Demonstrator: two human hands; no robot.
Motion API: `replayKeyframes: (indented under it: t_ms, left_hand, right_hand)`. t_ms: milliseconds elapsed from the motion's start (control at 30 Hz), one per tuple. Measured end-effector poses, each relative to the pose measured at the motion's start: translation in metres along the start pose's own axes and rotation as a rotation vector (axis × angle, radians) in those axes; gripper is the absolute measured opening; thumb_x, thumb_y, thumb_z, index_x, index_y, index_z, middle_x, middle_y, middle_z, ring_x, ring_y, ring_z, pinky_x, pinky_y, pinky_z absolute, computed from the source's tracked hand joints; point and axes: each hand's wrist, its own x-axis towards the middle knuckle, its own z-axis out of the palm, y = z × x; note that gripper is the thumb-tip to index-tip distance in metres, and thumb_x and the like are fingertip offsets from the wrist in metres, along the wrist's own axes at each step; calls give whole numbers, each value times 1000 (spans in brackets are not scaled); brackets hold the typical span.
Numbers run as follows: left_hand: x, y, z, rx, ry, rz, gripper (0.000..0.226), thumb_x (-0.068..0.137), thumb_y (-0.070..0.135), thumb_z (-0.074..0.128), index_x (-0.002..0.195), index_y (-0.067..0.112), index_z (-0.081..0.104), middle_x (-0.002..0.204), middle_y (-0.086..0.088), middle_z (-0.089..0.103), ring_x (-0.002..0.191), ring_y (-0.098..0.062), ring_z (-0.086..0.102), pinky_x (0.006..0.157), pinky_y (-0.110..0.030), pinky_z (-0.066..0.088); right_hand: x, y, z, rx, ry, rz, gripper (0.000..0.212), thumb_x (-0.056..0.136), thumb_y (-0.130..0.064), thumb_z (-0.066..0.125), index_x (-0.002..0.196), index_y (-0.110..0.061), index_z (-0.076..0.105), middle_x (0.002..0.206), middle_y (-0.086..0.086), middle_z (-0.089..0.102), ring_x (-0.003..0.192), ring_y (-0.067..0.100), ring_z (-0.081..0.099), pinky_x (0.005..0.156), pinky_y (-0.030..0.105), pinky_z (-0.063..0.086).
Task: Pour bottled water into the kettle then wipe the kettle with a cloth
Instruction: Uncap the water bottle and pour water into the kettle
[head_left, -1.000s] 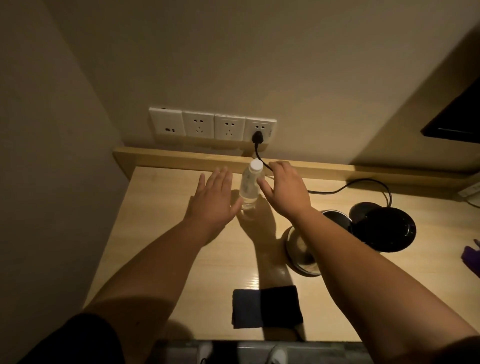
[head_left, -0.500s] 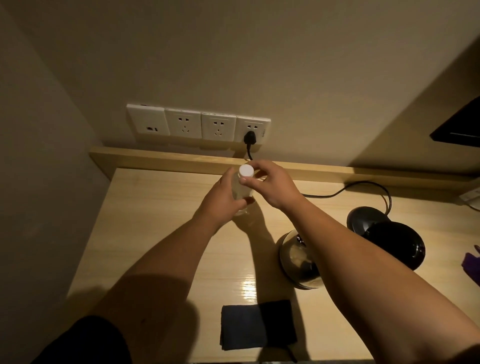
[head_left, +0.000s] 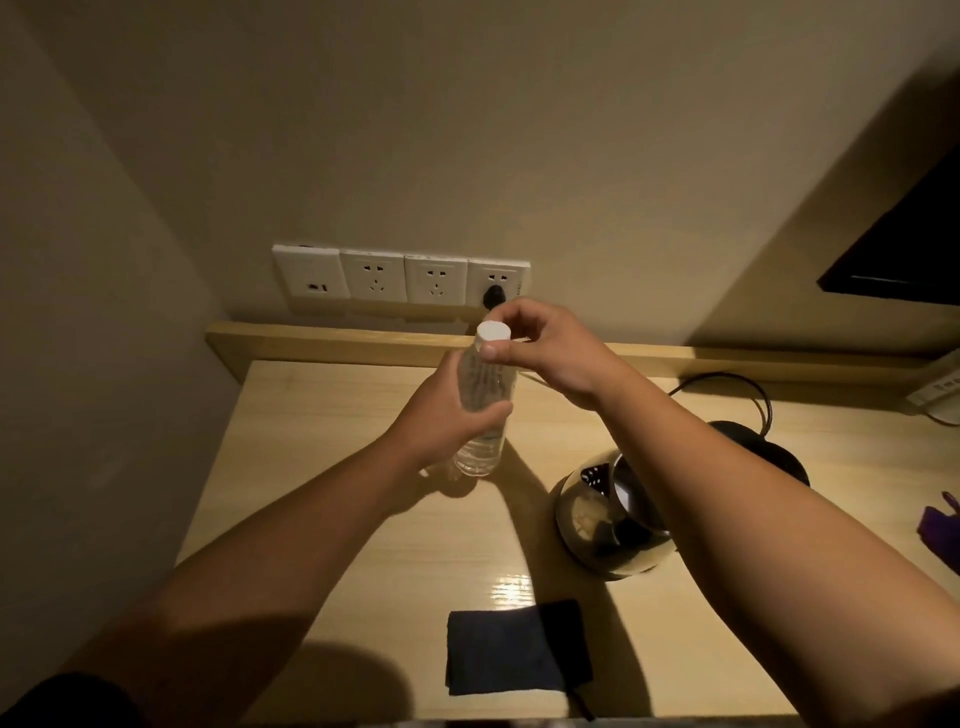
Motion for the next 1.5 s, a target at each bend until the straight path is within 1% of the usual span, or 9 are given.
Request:
replayKeyframes:
  t_ms: [133, 267, 467, 533, 667, 833, 1167, 1367, 1500]
  left_hand:
    - [-14, 22, -10, 54, -17, 56, 61, 78, 28, 79, 126, 28, 41, 117, 9, 60, 108, -12, 62, 96, -46, 53]
    - [-29, 41, -16, 54, -36, 89, 75, 64, 47, 76, 128, 29, 41, 121, 5, 62, 112, -14, 61, 96, -44, 52]
    - [-48, 51, -14, 92, -52, 89, 71, 70, 37, 81, 129, 24, 43, 122, 2, 63, 112, -15, 62, 96, -50, 51]
    - [-53, 53, -11, 89, -46, 99, 69, 70, 33, 82, 127, 26, 44, 120, 3, 63, 110, -15, 62, 96, -50, 52]
    - [-64, 59, 0, 70, -66, 122, 78, 62, 48, 76, 129, 30, 42, 120, 3, 63, 111, -15, 62, 95, -47, 53]
    - [-71, 67, 9, 57, -103, 166, 79, 63, 48, 76, 131, 31, 40, 123, 3, 62, 114, -15, 60, 96, -46, 52]
    - [-80, 76, 15, 95, -157, 202, 77, 68, 36, 79, 133, 30, 38, 119, 9, 60, 111, -10, 59, 95, -42, 52]
    - [-80, 78, 17, 82, -148, 220, 74, 71, 33, 79, 133, 30, 40, 118, 6, 62, 109, -13, 61, 94, -47, 53]
    - [-79, 81, 21, 96, -210, 232, 78, 69, 33, 80, 136, 28, 39, 118, 8, 62, 109, -8, 61, 95, -42, 52]
  right_hand:
    - [-11, -23, -2, 111, -90, -16, 19, 82, -6, 71, 99, -15, 67, 96, 2, 65, 93, 15, 60, 81, 31, 52]
    - [-25, -39, -1, 236, -140, -41, 24, 81, 4, 66, 100, -10, 65, 95, 3, 65, 91, 11, 61, 80, 24, 51]
    - [-42, -60, -20, 89, -308, -28, 36, 74, -12, 70, 110, -16, 67, 109, 0, 63, 105, 13, 60, 90, 28, 50]
    - [-49, -67, -25, -28, -286, -53, 34, 78, -8, 72, 110, -15, 67, 106, -1, 63, 101, 12, 62, 88, 27, 50]
    - [-63, -76, -27, -82, -270, -63, 25, 78, -2, 73, 99, -12, 65, 98, 4, 65, 90, 13, 63, 81, 26, 53]
    - [-82, -78, -27, -61, -265, -72, 26, 77, 3, 72, 96, -12, 64, 97, 4, 63, 94, 19, 60, 83, 31, 53]
    - [-100, -83, -42, 26, -350, -59, 28, 75, -11, 74, 101, -21, 73, 108, 0, 64, 106, 18, 62, 94, 36, 51]
    - [-113, -70, -28, 50, -172, -101, 27, 80, 4, 68, 99, -15, 65, 96, -4, 66, 89, 2, 64, 79, 22, 52]
    - [-115, -70, -41, 69, -314, -67, 29, 80, -2, 69, 104, -18, 67, 101, -8, 68, 101, 10, 62, 87, 28, 49]
